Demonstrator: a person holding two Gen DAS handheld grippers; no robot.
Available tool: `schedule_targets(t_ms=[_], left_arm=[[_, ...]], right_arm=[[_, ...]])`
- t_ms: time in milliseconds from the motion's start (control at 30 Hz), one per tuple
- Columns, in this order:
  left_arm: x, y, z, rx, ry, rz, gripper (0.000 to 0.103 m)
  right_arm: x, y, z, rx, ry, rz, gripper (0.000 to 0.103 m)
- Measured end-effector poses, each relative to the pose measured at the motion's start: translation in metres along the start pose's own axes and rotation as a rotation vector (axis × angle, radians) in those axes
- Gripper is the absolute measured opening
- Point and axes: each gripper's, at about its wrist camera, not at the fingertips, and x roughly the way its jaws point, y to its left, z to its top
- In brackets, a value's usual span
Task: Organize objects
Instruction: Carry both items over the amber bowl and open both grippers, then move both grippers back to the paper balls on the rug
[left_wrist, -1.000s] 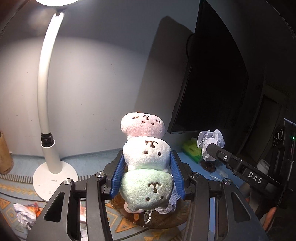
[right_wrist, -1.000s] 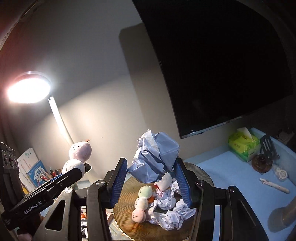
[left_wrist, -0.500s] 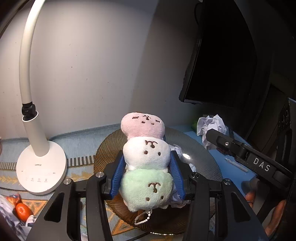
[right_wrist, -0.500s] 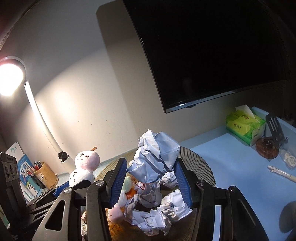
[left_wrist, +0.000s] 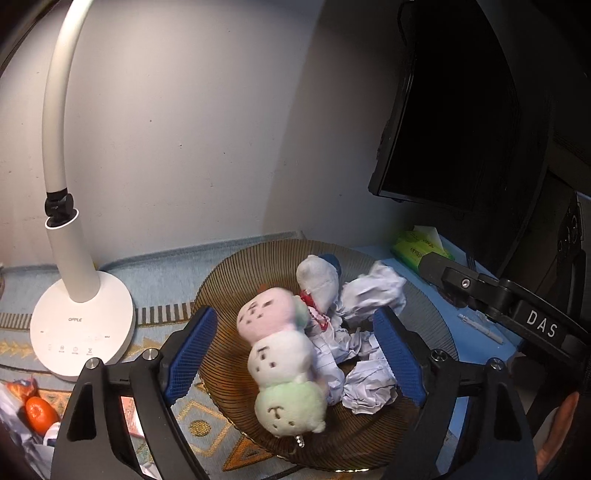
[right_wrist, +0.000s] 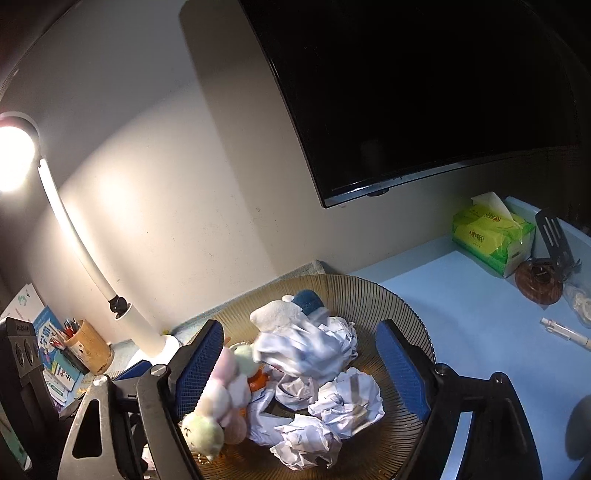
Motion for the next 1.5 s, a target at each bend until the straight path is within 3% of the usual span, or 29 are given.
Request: schedule_targets(t_ms=[400,533,700,833,933,1033,1133,1233,1300,1433,1500], left_arm=[[-0.004,0.008,0.003,-0.039,-0.006,0.002,0.086],[-0.012,-0.001,0.004,-0.03,-0.022,-0.012,0.086],[-0.042,-0.016,0.009,-0.017,-0.074,-0.035,0.086],[-0.082,-0.019,0.0,0.017,-0.077,-0.052,0.086],[-0.114,-0.009,-0.013,0.061,-0.072,0.014,0.088],[-0.147,0.016,-0.026,0.034,-0.058,0.06,0.101],[-0.183,0.046,-0.041,0.009,-0.065,0.132,0.102],[-0.215,0.073,-0.055,0.019,-0.064,0.263,0.102],[-0.233,0.093,-0.062,0.0,-0.062,0.313,0.102],[-0.252,0.133,-0.082,-0.087,-0.028,0.322,0.102],[-0.25,0.148,-0.095,-0.101,0.006,0.324,0.102]], right_arm=[[0.001,-0.007,-0.003,-0.002,-0.01,-0.012,0.083],[-0.004,-0.004,-0.006,-0.043,-0.074,-0.113,0.083],[-0.022,-0.016,-0.006,0.007,-0.163,-0.157,0.083],[-0.041,-0.011,-0.008,-0.003,-0.215,-0.289,0.083],[-0.073,0.007,-0.018,-0.014,-0.238,-0.257,0.083],[-0.107,0.034,-0.031,-0.064,-0.249,-0.208,0.083],[-0.133,0.062,-0.043,-0.121,-0.231,-0.139,0.083],[-0.154,0.089,-0.049,-0.154,-0.204,-0.065,0.083],[-0.163,0.105,-0.045,-0.153,-0.17,-0.003,0.083],[-0.158,0.135,-0.045,-0.122,-0.048,0.144,0.083],[-0.147,0.15,-0.058,-0.134,-0.001,0.167,0.083]])
